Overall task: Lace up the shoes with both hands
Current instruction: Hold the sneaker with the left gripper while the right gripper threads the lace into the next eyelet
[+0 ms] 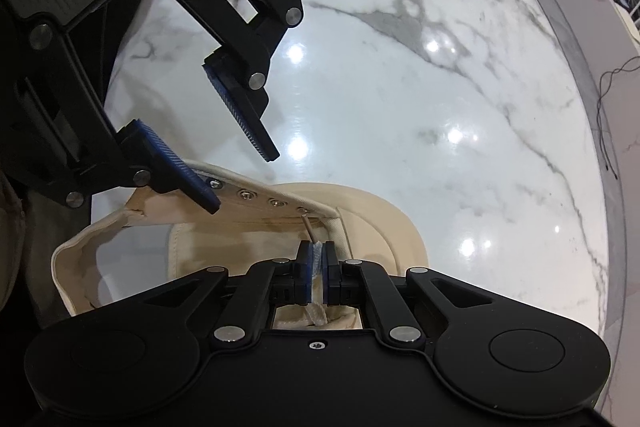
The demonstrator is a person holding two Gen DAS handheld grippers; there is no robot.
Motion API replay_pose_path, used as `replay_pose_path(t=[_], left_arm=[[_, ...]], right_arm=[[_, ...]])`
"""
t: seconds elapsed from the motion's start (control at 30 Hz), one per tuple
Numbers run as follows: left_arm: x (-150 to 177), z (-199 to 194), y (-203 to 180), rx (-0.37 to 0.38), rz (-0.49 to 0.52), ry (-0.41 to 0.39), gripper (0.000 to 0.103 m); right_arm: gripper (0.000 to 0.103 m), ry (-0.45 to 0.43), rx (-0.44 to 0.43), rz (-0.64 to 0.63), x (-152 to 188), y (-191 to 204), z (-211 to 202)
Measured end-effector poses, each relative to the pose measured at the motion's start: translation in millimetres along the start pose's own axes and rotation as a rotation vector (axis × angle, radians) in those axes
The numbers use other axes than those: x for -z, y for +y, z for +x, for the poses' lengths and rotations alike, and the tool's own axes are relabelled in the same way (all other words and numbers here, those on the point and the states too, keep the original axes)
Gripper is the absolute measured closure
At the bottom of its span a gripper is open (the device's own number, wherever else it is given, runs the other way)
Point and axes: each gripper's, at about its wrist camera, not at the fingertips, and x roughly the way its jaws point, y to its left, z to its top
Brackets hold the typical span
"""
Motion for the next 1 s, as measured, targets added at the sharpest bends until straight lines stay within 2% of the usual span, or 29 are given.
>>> replay_pose_path(t=[0.43,0.8,1.0], left_arm=[[-2,-5,3,0.002,0.009,-0.01,0.075],[-6,-25,-1,0.011,0.052,-0.069,0.075],[-7,-12,4,-0.029,0.083,-0.035,0.075]], right_arm=[[0.101,0.051,0.005,0.044,-7,-4,7],[0.101,0.002,-0.001,0.048,-8,0,-2],[0.101,-0.027,-0.005,0.049,-8,1,-8]])
